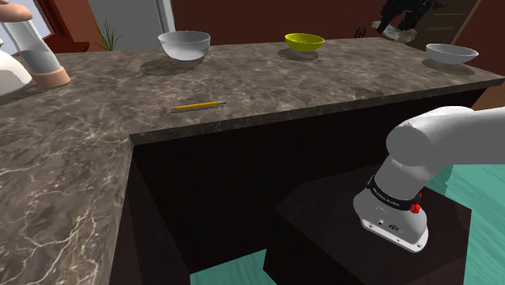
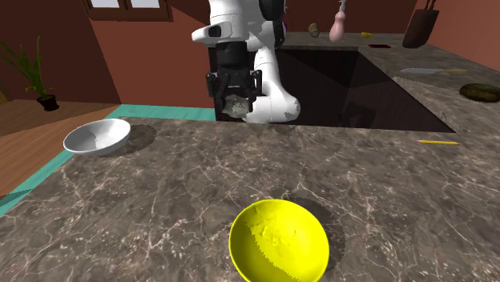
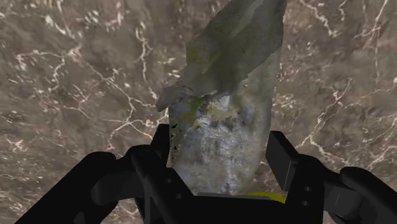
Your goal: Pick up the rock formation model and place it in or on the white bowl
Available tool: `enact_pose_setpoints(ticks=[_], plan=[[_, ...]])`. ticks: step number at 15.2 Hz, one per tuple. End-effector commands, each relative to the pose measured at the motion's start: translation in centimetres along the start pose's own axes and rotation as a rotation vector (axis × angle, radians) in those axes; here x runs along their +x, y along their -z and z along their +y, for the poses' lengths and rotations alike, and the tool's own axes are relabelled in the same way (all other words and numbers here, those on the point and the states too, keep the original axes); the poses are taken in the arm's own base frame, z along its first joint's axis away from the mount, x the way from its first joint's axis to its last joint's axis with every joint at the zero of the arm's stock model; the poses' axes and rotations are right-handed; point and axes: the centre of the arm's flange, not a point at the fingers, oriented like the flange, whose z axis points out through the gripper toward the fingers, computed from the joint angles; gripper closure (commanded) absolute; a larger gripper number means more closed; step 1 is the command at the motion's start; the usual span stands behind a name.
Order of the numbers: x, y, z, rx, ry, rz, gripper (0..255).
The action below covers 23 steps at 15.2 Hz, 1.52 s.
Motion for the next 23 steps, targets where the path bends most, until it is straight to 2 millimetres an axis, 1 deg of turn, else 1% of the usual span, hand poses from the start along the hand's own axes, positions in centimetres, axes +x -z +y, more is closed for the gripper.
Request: enact_pose_setpoints(ticks=[1, 23], plan=[[0.4, 0.3, 2.1, 0.0, 0.0, 0.0, 255], [4.7, 2.4, 30.8, 0.0, 0.0, 0.0, 255]])
